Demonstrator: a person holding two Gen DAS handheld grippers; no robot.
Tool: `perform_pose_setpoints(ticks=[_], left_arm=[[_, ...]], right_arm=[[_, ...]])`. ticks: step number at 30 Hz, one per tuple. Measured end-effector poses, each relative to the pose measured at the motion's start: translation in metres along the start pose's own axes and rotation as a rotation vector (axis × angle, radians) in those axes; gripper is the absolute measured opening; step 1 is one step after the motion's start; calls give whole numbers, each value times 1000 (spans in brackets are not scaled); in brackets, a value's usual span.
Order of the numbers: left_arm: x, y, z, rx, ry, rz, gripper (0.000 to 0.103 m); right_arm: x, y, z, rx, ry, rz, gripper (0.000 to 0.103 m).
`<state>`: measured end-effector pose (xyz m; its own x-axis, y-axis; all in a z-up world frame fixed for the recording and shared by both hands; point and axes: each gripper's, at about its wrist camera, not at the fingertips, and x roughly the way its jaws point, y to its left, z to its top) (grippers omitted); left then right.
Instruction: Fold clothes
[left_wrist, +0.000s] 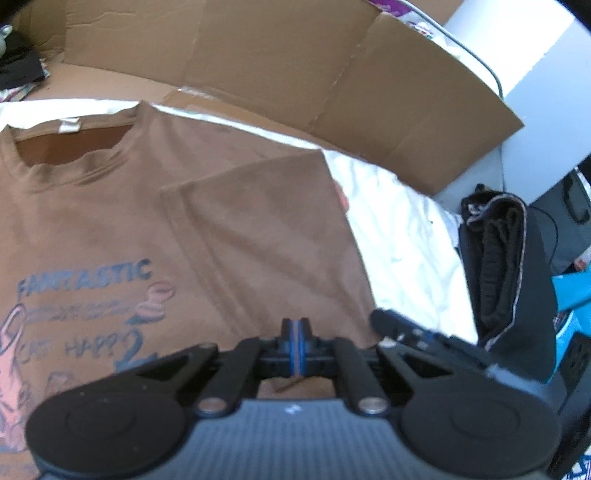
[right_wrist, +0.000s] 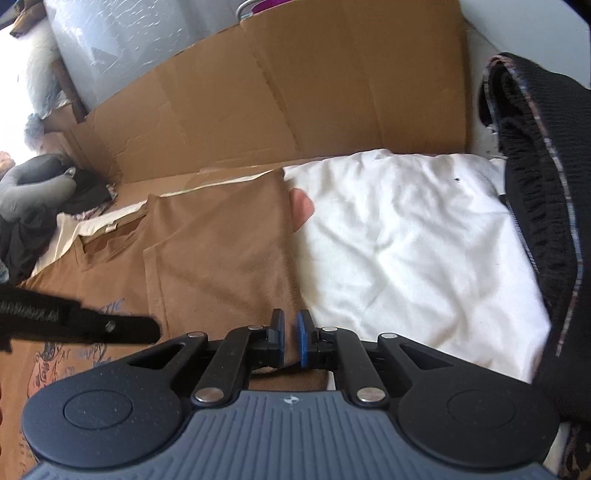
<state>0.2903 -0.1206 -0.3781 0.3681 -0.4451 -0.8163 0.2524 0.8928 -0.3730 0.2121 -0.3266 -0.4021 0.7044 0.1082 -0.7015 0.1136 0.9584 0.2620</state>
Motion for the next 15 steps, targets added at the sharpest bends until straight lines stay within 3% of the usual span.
perform_pose_setpoints(ticks=[4,7,15], left_arm=[[23,-3,-4,2,33,-21,3],[37,0,-16,4,92,4,3],[28,4,-31,50,87,14,2]], right_arm=[[8,0,-6,-22,26,-11,10],[10,-4,-8,-8,39,1,10],[11,-7,-11,22,44,7,10]])
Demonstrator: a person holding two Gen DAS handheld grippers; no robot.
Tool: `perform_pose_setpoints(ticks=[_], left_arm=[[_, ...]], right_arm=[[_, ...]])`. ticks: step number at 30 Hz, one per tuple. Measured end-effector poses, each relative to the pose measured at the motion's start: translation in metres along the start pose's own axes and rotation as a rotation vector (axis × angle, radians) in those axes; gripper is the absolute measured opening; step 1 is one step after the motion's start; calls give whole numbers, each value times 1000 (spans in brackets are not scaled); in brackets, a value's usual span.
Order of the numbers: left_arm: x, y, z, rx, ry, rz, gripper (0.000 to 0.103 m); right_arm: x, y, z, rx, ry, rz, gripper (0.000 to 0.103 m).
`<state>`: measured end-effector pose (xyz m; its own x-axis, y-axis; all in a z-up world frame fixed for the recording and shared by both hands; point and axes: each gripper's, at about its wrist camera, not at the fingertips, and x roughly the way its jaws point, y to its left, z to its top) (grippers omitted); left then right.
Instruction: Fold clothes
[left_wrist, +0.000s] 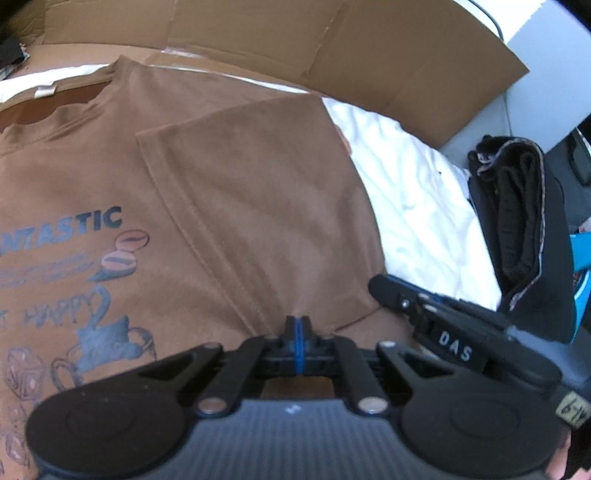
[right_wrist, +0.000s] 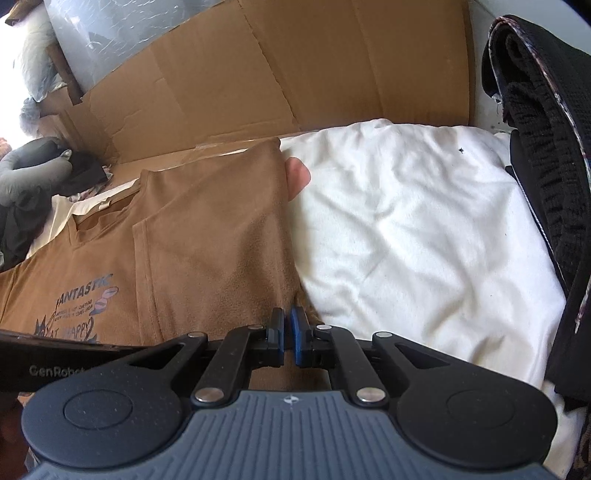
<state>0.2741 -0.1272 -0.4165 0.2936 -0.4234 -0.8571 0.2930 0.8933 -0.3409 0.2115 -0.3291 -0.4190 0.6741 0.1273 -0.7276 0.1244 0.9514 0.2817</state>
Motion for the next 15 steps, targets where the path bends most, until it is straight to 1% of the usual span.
perform_pose_setpoints(ticks=[3,7,8,9,10,11,12,13,15], left_arm=[[-1,0,0,12,-4,4,2],[-12,0,0,50,-36,36,3],[-15,1,0,56,-44,42,7],[-18,2,1,62,-53,49,18],[-21,4,3,65,-60,49,22],[-24,5,5,65,-65,45,29],[-26,7,6,62,-69,45,35],[-27,7,9,60,-71,47,38],[-28,9,13,59,-71,49,52]], right_arm=[[0,-1,0,2,-1,6,10],[-3,-3,2,-5,6,12,10],[-5,-4,2,4,9,15,11],[-8,-5,1,8,10,18,11],[-11,-5,0,7,9,20,16],[-15,-5,-1,0,4,22,24],[-18,-5,-2,-7,-5,24,28],[-22,-5,-4,-11,-15,27,35],[-26,-5,-4,-10,-13,31,37]])
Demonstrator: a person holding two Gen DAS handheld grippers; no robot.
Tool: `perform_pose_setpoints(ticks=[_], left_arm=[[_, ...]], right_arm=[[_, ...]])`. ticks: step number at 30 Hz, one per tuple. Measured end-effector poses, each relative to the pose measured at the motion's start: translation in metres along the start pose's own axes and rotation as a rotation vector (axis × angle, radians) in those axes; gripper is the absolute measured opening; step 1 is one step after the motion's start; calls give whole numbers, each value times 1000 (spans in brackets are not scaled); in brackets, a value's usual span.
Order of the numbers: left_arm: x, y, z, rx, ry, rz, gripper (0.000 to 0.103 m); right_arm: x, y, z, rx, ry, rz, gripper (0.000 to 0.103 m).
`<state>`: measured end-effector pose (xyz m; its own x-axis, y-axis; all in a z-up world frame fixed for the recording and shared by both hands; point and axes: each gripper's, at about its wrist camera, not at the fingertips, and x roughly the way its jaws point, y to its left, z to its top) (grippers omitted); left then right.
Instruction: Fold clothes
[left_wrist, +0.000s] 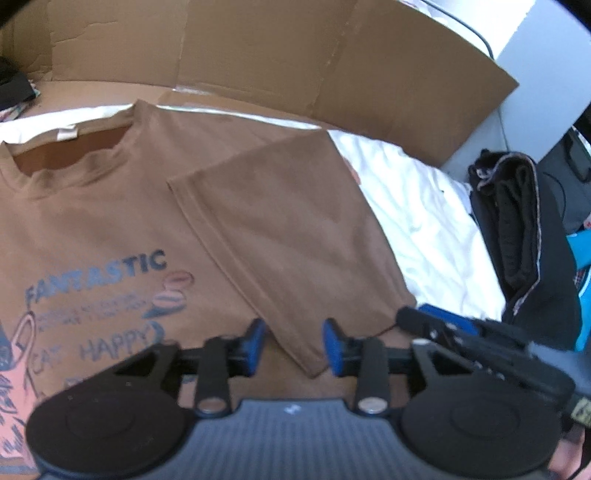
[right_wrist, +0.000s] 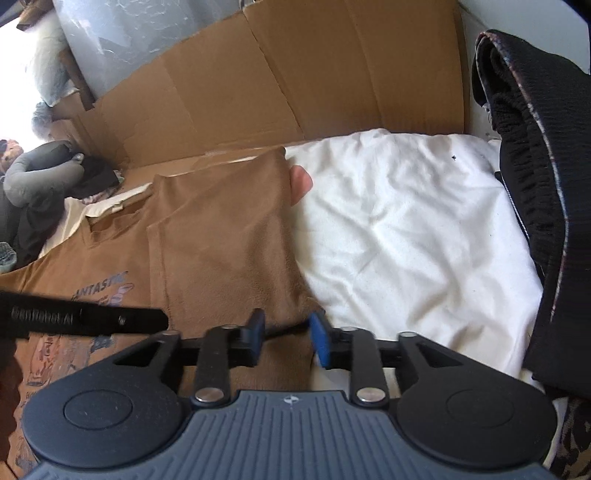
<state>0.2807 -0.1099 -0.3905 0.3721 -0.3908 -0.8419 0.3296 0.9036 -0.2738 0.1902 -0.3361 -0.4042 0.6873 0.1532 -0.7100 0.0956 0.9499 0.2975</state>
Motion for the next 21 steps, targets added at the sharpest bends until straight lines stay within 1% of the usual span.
perform_pose_setpoints(ticks=[2,5,7,9,11,12,13,14,16,19,20,21], left_arm=[[-1,2,4,-3,0,6,57],[-4,3,8,-10,8,17,60],[-12,4,10,-11,3,21,66],[-22,6,11,-6,-3,25,77],[-31,9,12,15,-4,29,81],[-36,12,13,24,-1,35,82],[-41,15,13,28,8,38,83],[-46,17,14,32,17,41,86],[-57,24,16,29,48,49,88],[-83,34,15,32,85,102,92],[-92,36,13,41,95,121,94],[-103,39,12,44,107,144,94]], right_arm=[[-4,1,1,6,4,0,37],[-13,3,3,34,-1,-12,38],[-18,7,5,53,-2,-25,40],[-24,12,7,65,0,-36,43],[-28,17,11,62,12,-38,52],[-31,20,14,56,24,-33,55],[-34,25,17,45,43,-27,63],[-37,29,21,33,65,-23,75],[-47,39,29,27,95,-12,83],[-69,54,42,52,135,9,98],[-77,58,46,70,153,15,101],[-84,62,49,87,170,22,101]])
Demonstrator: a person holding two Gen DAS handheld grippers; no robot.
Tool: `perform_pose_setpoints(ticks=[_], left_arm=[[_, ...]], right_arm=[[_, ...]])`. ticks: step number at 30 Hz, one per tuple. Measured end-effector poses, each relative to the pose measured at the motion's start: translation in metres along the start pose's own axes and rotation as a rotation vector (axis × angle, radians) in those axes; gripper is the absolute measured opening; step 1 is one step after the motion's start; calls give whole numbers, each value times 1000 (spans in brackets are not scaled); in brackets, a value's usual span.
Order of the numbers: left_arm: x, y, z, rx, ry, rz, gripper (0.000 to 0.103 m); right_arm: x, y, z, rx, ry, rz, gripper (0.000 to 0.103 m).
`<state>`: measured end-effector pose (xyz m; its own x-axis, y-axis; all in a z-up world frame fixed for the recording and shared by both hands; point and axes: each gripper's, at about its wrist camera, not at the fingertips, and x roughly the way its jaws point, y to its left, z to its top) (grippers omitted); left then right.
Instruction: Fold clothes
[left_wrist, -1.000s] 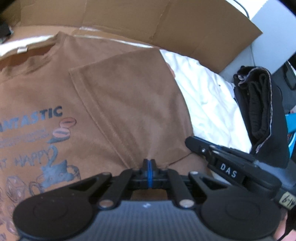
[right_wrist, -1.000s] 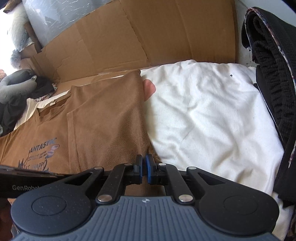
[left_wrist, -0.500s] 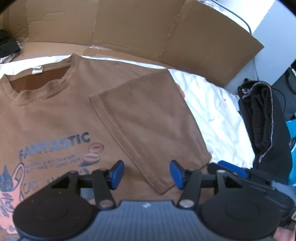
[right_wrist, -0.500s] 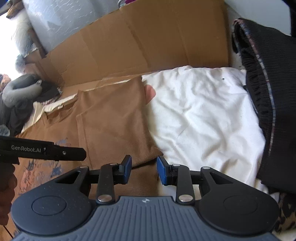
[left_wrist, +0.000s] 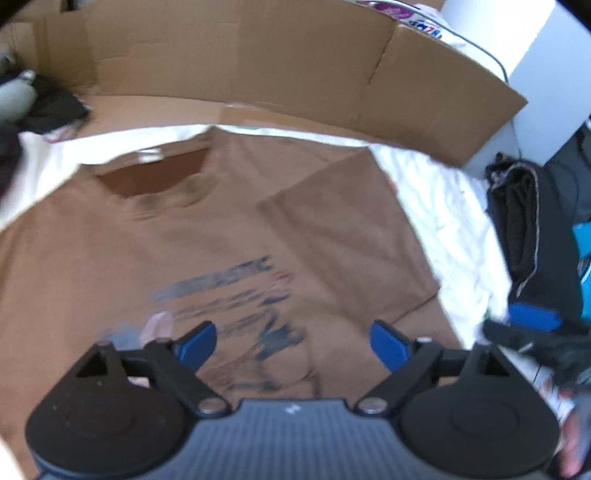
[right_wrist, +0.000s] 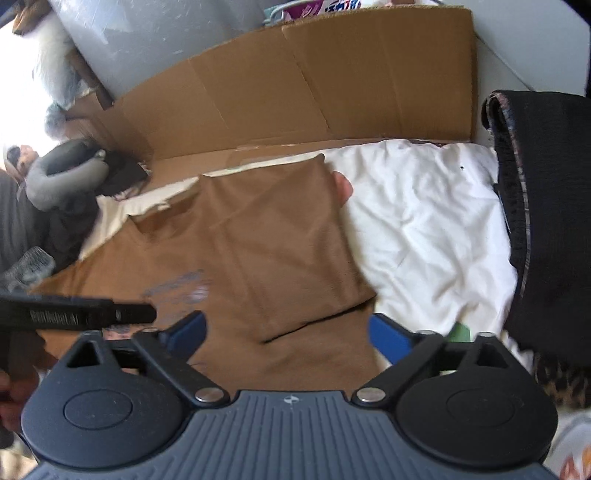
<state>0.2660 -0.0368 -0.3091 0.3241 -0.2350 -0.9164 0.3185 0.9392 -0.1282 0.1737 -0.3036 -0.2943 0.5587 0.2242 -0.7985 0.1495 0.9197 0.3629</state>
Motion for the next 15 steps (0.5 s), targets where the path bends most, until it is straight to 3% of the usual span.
perform_pose_setpoints(ticks=[9,15], left_arm=[[-98,19,-10,-8,-41,30,95],[-170,32,-11,-58,-84,35,98]], right_arm=[[-89,42,31,-38,2,-8,103],[-155,67,61,3,-19,-85,103]])
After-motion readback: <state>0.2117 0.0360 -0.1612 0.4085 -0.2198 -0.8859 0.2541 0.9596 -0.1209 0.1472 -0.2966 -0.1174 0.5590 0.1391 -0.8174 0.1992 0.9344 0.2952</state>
